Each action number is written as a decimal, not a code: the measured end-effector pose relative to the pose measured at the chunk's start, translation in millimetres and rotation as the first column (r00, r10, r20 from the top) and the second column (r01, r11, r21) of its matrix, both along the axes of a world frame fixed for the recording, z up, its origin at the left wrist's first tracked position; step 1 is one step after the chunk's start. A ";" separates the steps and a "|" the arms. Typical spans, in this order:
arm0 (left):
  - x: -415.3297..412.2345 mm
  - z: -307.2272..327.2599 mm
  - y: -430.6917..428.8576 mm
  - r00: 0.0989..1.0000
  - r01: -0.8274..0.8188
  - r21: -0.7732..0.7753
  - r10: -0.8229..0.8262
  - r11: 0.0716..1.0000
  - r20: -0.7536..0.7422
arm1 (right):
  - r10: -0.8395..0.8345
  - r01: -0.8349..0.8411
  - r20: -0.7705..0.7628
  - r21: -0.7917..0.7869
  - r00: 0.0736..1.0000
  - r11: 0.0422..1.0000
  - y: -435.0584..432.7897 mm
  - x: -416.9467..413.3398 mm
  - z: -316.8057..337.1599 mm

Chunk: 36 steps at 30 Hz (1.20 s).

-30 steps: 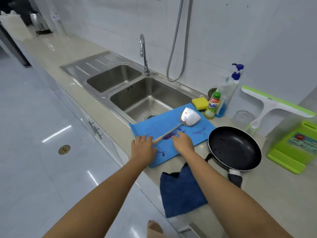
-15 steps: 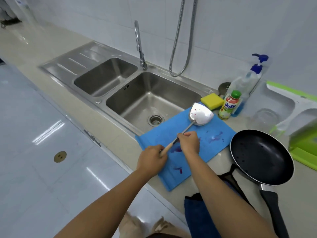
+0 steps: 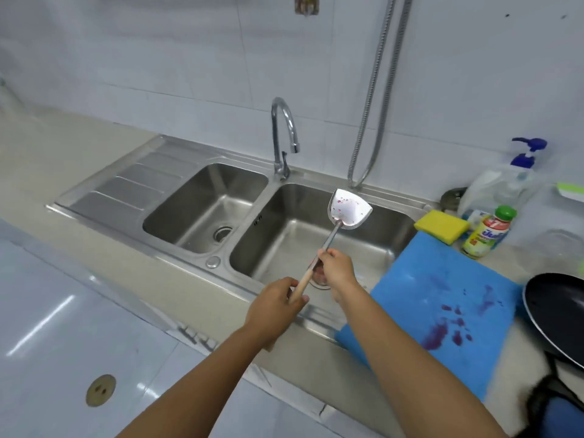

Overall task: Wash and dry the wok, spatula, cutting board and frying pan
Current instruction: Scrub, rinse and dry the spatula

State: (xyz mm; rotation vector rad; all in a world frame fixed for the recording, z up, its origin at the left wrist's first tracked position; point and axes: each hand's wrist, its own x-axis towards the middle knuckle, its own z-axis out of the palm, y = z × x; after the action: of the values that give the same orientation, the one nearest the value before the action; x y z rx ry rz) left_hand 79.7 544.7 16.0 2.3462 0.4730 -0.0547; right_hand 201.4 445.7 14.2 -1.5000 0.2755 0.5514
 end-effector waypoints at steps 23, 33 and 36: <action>262.1 21.9 182.8 0.959 0.240 0.462 -0.283 0.854 0.024 | 0.246 -0.133 0.027 -0.781 0.969 0.611 71.3 66.9 2.2; 357.2 20.2 204.6 0.840 0.453 0.757 -0.510 0.471 -0.185 | 0.032 0.049 0.082 -0.818 0.996 0.573 76.8 54.1 3.3; 361.8 17.8 206.3 0.834 0.404 0.792 -0.540 0.457 -0.113 | -0.007 0.063 0.072 -0.818 0.997 0.572 83.1 48.7 2.9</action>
State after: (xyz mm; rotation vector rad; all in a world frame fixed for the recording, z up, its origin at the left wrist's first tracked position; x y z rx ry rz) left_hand 441.5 751.0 33.8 3.2846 -0.3844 0.1073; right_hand 250.2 528.8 17.1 -2.4242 0.5689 0.3367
